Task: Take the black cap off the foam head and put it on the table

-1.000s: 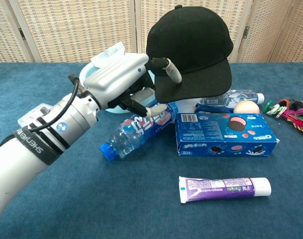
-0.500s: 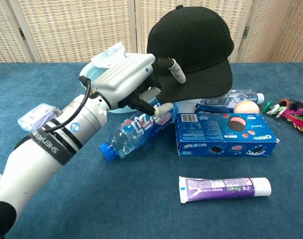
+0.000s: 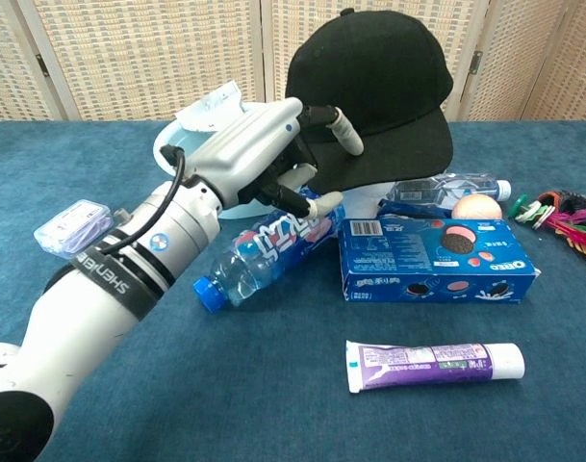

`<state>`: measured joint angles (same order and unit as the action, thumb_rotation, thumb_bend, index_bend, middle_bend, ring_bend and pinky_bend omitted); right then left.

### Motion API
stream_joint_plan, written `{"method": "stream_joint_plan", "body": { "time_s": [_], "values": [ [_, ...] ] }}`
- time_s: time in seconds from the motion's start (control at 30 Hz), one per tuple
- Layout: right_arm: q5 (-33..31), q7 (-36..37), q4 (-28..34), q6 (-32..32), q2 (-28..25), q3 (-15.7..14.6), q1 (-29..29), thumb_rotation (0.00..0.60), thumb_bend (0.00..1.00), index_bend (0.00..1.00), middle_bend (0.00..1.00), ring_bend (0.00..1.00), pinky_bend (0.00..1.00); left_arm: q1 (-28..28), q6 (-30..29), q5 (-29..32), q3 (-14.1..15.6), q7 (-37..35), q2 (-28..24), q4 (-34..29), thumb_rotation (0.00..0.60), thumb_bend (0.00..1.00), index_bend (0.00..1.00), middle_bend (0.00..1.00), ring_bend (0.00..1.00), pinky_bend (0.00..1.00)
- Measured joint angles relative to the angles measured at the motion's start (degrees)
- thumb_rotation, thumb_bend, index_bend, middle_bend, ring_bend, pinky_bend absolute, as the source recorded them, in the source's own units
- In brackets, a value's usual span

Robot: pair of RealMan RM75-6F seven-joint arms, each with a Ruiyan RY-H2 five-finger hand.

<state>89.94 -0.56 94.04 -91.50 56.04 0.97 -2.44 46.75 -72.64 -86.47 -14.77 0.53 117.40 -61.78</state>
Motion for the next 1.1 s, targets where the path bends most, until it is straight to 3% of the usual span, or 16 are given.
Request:
{"method": "stream_joint_plan", "body": {
  "time_s": [0.47,1.1],
  "values": [
    [0.32,-0.17,0.27,-0.14,-0.09,0.05,-0.07,0.6,0.1,0.16,0.22,0.15,0.22,-0.19,0.57,2.25,-0.62,3.63,1.25,-2.72,0.6,0.28,0.22,0.96,1.0,1.0],
    [0.21,-0.16,0.29,-0.47,-0.19,-0.02,-0.61,0.6,0.1,0.16,0.22,0.16,0.22,0.96,-0.59,4.07,-3.18,4.41,5.43,0.98,0.6,0.28,0.31,0.96,1.0,1.0]
  ]
}}
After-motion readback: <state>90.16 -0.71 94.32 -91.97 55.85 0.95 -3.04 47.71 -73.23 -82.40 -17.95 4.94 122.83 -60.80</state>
